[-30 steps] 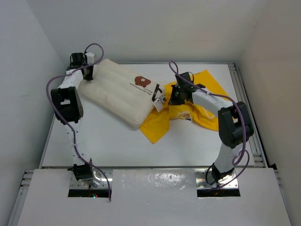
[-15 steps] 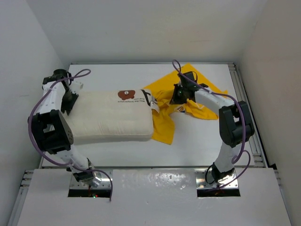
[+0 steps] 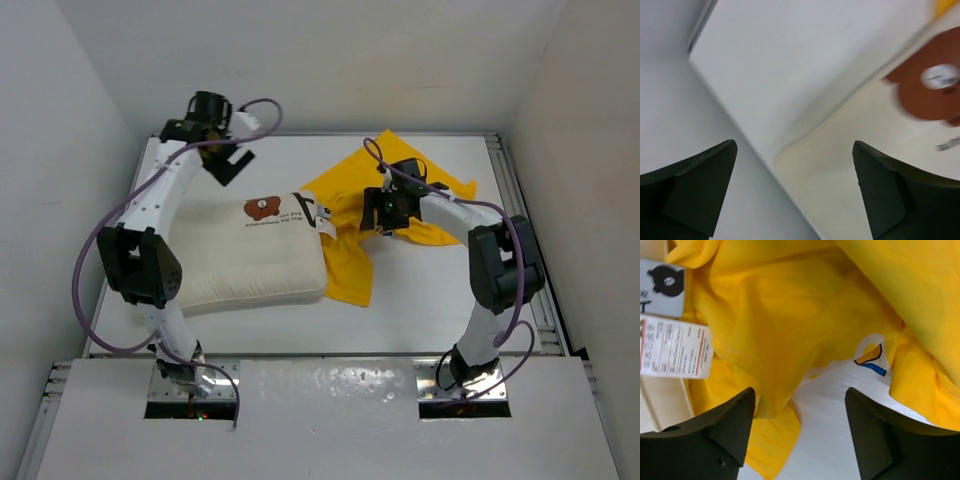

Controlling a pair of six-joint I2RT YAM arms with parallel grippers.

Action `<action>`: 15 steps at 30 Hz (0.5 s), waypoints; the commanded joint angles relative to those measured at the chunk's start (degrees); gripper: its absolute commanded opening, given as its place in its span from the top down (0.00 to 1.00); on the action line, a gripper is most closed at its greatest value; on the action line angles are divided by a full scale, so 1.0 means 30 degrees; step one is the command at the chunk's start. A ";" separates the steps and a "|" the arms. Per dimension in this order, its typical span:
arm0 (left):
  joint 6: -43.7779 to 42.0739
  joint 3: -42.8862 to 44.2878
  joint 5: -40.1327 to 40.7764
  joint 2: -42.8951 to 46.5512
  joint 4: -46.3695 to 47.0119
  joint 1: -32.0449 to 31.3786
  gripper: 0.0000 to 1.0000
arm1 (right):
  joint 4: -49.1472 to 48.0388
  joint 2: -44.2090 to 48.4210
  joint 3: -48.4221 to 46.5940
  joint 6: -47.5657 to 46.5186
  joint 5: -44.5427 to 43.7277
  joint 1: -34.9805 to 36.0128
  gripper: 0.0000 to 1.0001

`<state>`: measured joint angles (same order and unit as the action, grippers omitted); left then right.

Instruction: Put the pillow into the pillowcase

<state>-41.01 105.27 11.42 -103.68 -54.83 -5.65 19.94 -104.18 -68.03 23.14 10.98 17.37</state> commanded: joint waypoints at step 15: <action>-0.4664 -0.1485 -0.9690 -0.6104 0.2486 -0.1544 0.00 | -0.1147 -0.2739 -0.3863 -0.9144 0.3017 0.1301 0.13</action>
<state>-51.40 102.63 -11.31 -121.43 -47.97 -9.89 15.40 -108.25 -74.96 1.21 18.46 21.12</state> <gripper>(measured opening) 0.996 0.873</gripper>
